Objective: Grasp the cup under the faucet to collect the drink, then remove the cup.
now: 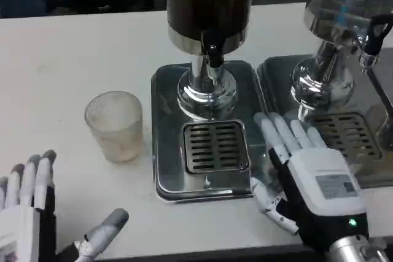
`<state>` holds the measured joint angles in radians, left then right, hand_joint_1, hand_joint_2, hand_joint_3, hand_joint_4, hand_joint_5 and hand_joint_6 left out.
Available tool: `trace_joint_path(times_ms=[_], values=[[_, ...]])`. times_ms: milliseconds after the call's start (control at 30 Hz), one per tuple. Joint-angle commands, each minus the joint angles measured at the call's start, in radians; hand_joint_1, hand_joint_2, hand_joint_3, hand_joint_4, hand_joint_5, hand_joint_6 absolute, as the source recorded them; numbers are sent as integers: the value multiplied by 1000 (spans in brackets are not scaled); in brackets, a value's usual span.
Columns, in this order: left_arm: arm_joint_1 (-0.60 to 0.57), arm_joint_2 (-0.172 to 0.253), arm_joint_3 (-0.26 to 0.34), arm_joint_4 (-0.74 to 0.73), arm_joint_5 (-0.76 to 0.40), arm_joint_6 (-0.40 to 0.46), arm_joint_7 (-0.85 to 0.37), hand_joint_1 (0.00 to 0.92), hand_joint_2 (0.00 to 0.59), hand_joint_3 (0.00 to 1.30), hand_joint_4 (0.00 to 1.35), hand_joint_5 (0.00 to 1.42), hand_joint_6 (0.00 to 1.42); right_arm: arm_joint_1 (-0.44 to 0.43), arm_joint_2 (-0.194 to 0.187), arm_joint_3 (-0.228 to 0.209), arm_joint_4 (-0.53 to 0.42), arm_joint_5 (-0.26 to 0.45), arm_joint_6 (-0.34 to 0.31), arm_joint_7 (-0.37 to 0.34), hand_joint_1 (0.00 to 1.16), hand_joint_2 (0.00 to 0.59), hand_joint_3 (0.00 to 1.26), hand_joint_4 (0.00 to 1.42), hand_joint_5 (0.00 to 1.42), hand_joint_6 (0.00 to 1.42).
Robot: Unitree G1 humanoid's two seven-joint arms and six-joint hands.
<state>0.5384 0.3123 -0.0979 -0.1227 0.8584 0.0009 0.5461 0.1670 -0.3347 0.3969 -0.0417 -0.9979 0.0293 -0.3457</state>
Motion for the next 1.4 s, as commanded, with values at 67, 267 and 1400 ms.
trace_joint_path(times_ms=[67,267,1400], values=[[0,6,-7,10,-2,-11,-6,0,66,0,0,0,0,-3,-5,-3,8,4,-5,-8,0,535,0,0,0,0],[-1,12,-2,9,-5,-12,-10,0,64,0,0,0,0,-2,6,1,15,8,-3,-13,0,535,0,0,0,0],[-710,91,96,961,-468,-657,-119,0,0,0,0,0,0,33,30,25,-66,-43,84,43,0,523,0,0,0,0]])
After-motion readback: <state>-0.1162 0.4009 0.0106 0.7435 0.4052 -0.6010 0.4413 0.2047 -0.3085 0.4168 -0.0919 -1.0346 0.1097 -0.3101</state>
